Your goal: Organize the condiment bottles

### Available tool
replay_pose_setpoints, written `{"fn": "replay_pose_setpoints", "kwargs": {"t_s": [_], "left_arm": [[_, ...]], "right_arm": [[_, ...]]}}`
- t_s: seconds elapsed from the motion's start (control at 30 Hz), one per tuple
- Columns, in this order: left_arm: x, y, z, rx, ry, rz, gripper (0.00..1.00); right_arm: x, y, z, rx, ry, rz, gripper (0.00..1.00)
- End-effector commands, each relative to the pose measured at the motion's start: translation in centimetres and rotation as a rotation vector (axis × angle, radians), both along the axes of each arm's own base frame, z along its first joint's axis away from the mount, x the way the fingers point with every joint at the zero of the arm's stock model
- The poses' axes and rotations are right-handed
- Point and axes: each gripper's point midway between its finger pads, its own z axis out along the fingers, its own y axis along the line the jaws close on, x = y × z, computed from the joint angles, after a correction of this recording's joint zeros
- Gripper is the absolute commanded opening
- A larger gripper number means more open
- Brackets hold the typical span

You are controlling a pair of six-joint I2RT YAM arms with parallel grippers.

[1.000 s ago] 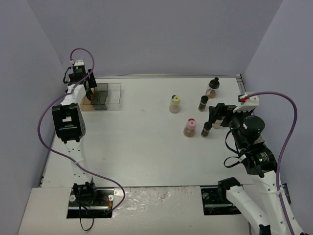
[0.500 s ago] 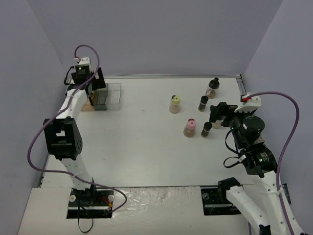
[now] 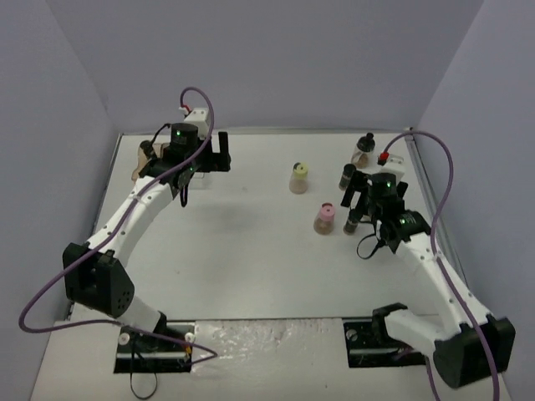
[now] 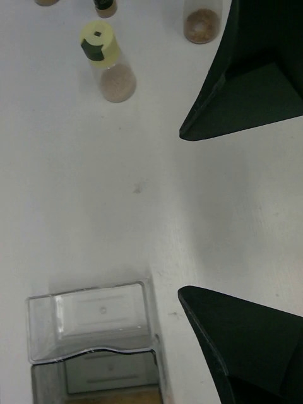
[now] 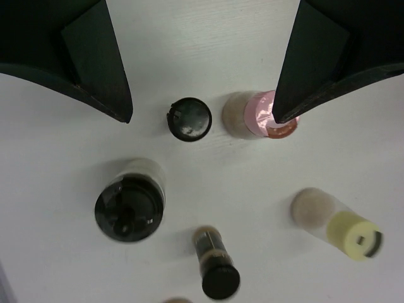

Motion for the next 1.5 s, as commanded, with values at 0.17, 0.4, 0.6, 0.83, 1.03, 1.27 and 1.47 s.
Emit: {"fn": "replay_pose_setpoints", "kwargs": {"t_s": [0.17,0.4,0.6,0.83,1.03,1.27,1.47], "left_arm": [[-6.7,3.6,2.5,0.064,-0.089,0.015,0.97],[-7.3,5.8,2.2,0.130,-0.125,0.077,0.97],[-7.6,6.0,2.1,0.139,-0.124,0.073,0.97],[-7.6,6.6,2.1,0.165,-0.127,0.092,0.97],[-7.6,6.5,2.1,0.163,-0.124,0.090,0.97],[-7.7,6.8,2.3,0.166,-0.129,0.095,0.97],[-7.7,7.1,2.5,0.172,-0.140,0.100,0.97]], "right_arm": [[2.2,-1.5,-4.2,-0.007,0.022,-0.181,0.74],[2.6,-1.7,-7.8,-0.016,0.090,-0.202,0.69],[2.2,-2.2,-8.9,-0.042,0.114,-0.224,0.60],[2.2,-2.7,-8.3,-0.065,0.087,-0.224,0.35],[1.8,-2.2,-4.6,-0.062,0.033,-0.177,0.19],[3.2,1.3,7.1,-0.045,-0.192,-0.021,0.13],[5.4,9.8,12.1,-0.050,-0.255,0.295,0.15]]}}
